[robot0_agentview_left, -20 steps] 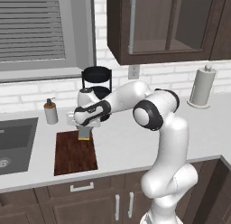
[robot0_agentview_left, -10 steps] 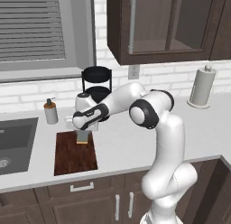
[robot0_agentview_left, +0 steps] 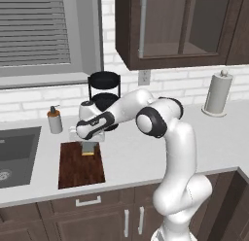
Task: Pick up the sponge from the counter and clean the cutting board by briefly scrubbing or pressing down on the cutting board. Once finished, release the sponge.
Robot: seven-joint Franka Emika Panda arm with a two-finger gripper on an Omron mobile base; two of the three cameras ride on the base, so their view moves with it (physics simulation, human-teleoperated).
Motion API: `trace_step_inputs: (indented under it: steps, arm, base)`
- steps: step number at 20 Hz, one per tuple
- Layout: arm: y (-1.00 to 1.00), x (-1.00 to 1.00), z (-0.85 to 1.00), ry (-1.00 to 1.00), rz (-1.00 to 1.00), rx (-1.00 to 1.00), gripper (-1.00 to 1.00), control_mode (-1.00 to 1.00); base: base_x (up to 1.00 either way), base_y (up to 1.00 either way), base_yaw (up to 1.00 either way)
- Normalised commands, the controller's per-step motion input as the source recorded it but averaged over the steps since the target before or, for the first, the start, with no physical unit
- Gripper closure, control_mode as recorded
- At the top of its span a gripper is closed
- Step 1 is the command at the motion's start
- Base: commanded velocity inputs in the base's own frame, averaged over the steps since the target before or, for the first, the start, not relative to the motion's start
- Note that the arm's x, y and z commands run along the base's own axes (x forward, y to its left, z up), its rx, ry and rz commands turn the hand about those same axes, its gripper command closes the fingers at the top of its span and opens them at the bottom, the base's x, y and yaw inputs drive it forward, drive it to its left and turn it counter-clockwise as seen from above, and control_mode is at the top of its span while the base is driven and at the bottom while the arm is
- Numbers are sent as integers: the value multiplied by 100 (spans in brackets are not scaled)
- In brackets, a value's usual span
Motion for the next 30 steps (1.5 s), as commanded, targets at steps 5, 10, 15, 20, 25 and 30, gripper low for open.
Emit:
trace_step_inputs:
  steps: [5,10,15,20,25,30]
  arm:
    - [52,0,-3,0,0,0,100,-100]
    - [56,0,-2,0,0,-1,100,-100]
    - [54,-3,-15,0,0,0,100,-100]
    - [39,-13,-39,0,1,-1,100,-100]
    - [9,-48,-74,0,5,-3,100,-100]
    - [11,-55,-14,-4,1,0,100,-100]
  base:
    - [0,0,0]
    - [0,0,0]
    - [0,0,0]
    - [0,0,0]
    - [0,0,0]
    - [0,0,0]
